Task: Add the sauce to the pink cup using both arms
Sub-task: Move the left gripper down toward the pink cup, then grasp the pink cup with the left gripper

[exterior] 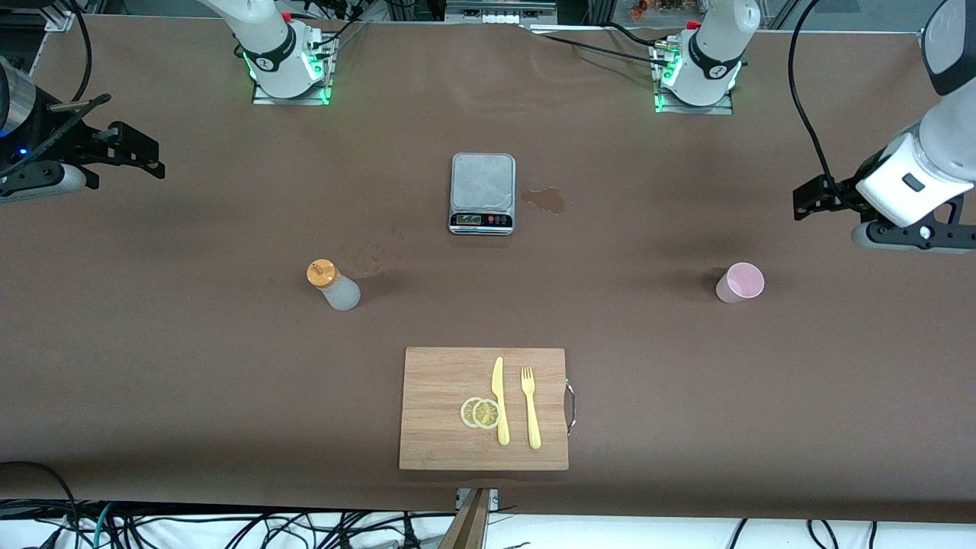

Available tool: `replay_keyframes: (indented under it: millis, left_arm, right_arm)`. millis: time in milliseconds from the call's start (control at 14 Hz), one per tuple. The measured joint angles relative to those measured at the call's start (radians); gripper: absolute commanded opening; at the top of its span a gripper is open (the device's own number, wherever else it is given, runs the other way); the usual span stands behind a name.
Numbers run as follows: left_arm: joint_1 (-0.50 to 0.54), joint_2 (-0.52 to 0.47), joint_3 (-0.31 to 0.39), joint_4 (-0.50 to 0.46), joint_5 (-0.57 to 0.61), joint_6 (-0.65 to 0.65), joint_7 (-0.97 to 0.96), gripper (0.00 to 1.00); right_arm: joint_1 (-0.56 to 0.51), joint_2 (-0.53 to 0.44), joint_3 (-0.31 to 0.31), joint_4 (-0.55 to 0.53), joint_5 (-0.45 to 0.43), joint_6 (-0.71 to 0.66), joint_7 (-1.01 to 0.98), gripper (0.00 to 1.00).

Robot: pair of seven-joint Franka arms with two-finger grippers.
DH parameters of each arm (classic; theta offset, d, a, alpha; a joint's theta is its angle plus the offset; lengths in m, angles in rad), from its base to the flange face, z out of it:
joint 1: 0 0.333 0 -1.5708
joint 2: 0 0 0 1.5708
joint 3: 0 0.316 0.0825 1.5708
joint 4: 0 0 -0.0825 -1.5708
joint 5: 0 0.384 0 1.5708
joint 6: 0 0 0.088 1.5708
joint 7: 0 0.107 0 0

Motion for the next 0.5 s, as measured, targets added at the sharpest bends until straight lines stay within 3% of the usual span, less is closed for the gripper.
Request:
replay_keyframes:
  millis: [500]
  left_arm:
    - [0.109,0.033,0.002,-0.347,0.0,0.425,0.117,1.0]
  right_arm:
    - [0.0,0.0,0.0,0.0,0.0,-0.001,0.0,1.0]
